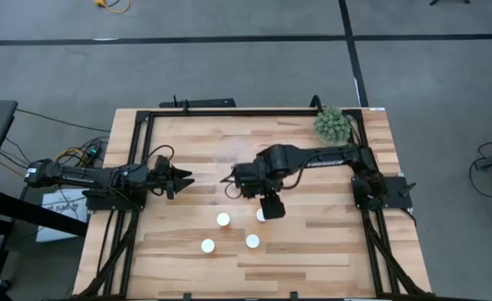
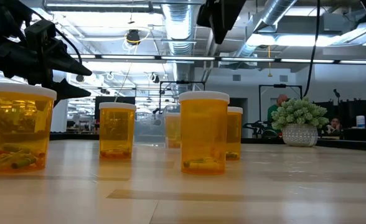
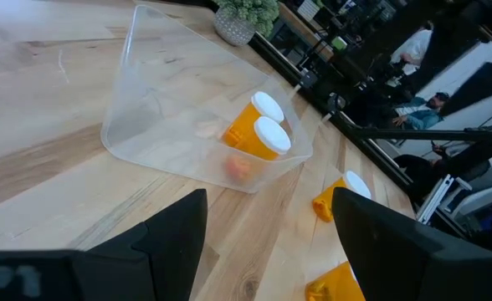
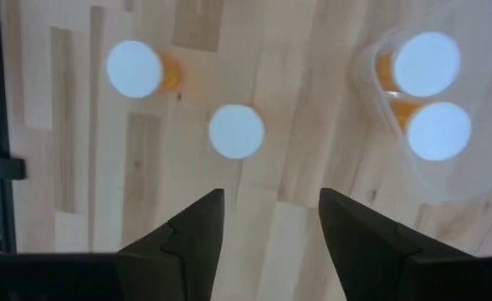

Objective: Pick and place pill bottles into a basket
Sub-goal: Put the orange medicine bottle into the transparent bin

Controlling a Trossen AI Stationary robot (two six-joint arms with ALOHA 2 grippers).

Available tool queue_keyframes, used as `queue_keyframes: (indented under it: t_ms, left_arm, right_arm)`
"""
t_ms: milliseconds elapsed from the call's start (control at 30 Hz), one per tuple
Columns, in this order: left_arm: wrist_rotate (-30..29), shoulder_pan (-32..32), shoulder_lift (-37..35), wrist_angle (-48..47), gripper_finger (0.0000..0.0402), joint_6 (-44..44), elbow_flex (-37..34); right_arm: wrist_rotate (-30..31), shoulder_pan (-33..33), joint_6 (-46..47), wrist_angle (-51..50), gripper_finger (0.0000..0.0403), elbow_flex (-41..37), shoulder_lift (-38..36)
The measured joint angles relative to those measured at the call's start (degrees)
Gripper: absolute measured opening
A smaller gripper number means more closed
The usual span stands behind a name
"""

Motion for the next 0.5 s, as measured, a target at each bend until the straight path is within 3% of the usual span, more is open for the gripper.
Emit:
queue_keyframes:
  t_ms: [267,367,500]
  left_arm:
    - [0.00,0.00,0.00,-0.02,0.0247,0.00,0.01]
    - [0.00,0.00,0.00,-0.02,0.0247,0.00,0.00]
    - [0.02,0.02,0.00,-0.02,0.0247,0.00,0.02]
  right_arm:
    - [3.36,3.32,-0.94,-0.56,0.0174,-2.97,-2.89]
    - [3.38,3.58,-1.23,4.38,0.0164,-11.01,-9.11]
    - [4.02,2.56,1.79,17.01,0.0148,-28.37,-20.08]
